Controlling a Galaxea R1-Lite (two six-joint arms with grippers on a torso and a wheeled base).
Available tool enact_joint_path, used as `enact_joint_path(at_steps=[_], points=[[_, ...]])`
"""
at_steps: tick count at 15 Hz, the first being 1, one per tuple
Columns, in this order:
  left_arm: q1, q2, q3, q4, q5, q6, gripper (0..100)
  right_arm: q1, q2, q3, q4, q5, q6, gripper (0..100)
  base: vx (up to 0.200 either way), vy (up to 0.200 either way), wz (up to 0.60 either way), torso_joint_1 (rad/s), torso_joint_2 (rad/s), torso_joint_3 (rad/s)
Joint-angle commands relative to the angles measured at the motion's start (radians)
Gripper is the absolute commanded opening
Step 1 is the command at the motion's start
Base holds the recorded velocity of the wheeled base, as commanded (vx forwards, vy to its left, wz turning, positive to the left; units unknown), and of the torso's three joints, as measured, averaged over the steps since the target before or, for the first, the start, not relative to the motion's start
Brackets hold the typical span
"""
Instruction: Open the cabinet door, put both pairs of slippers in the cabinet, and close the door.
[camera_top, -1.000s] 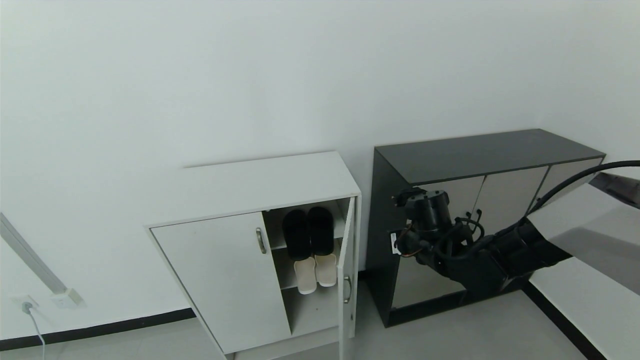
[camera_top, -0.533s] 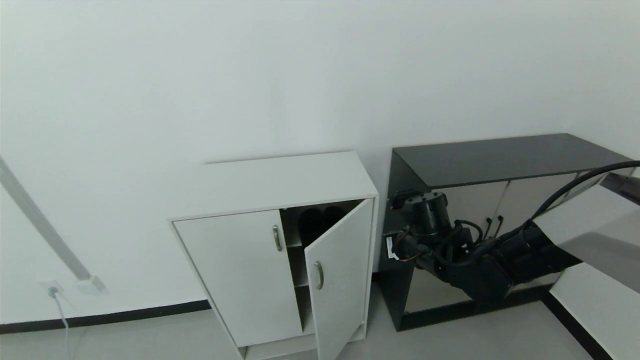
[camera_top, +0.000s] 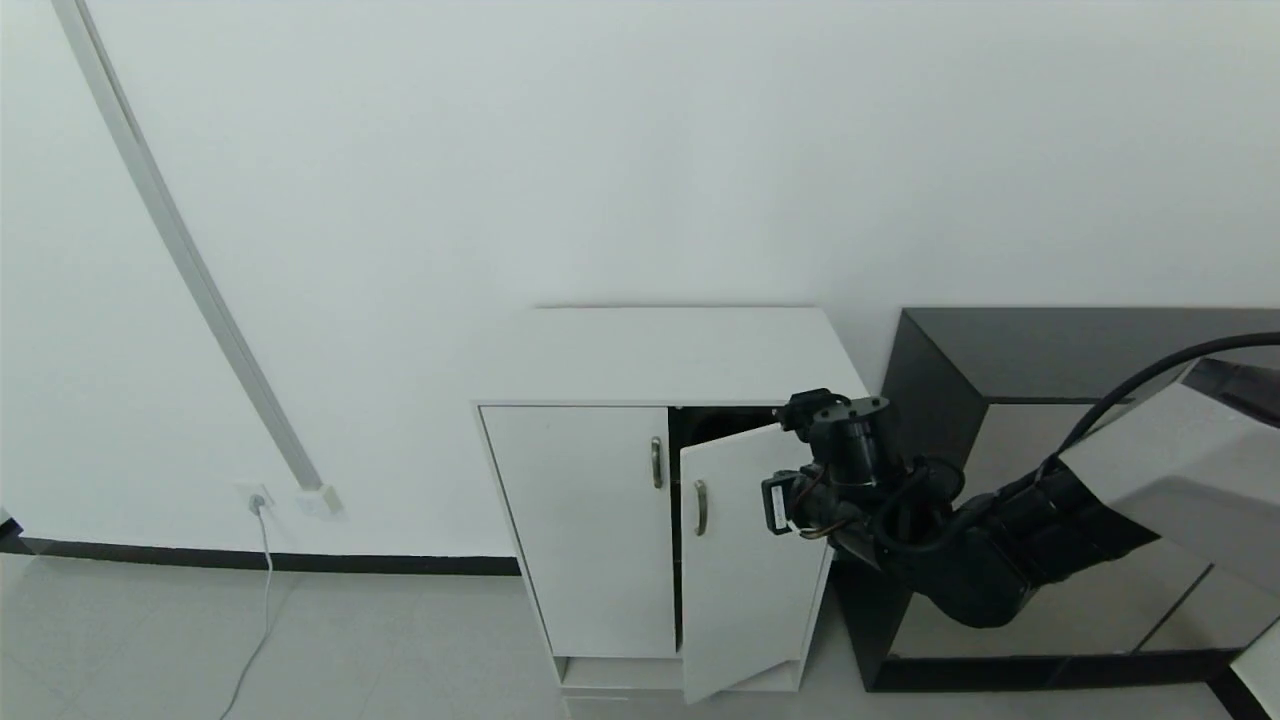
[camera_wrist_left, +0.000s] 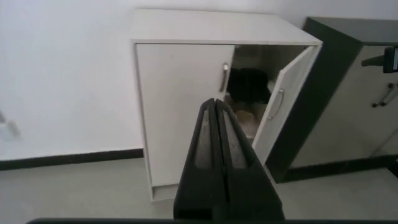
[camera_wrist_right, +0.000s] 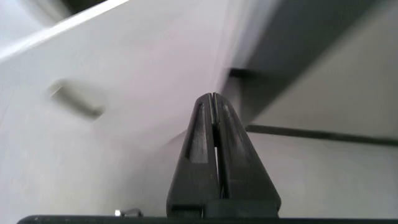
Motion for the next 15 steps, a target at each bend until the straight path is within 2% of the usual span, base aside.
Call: enact_joint_path(at_steps=[1, 2, 5, 8, 11, 15], points=[[-0.001, 0.000, 0.000, 0.000, 0.001, -0.001, 0, 0.004, 0.004, 0.046, -0.045, 0.001, -0.002, 0, 0.000, 0.000, 0.00, 0.000, 0.00, 0.000], [-0.001, 0.000, 0.000, 0.000, 0.001, -0.001, 0, 0.004, 0.004, 0.066, -0.068, 0.001, -0.002, 0, 0.000, 0.000, 0.00, 0.000, 0.00, 0.000], [-0.001, 0.002, 0.000, 0.002, 0.001, -0.001, 0, 0.002, -0.014, 0.244, -0.221, 0.099, -0.037, 0, 0.000, 0.000, 0.00, 0.000, 0.00, 0.000], [-0.001, 0.000, 0.000, 0.000, -0.001, 0.001, 0, 0.002, -0.005, 0.390, -0.397, 0.119, -0.074, 0, 0.000, 0.000, 0.00, 0.000, 0.00, 0.000], [-0.001, 0.002, 0.000, 0.002, -0.001, 0.001, 0, 0.004, -0.013, 0.500, -0.496, 0.153, -0.075, 0, 0.200, 0.000, 0.00, -0.006, 0.00, 0.004], [-0.001, 0.000, 0.000, 0.000, 0.001, 0.001, 0, 0.008, -0.011, 0.572, -0.568, 0.155, -0.088, 0, 0.200, 0.000, 0.00, 0.005, 0.00, 0.004]])
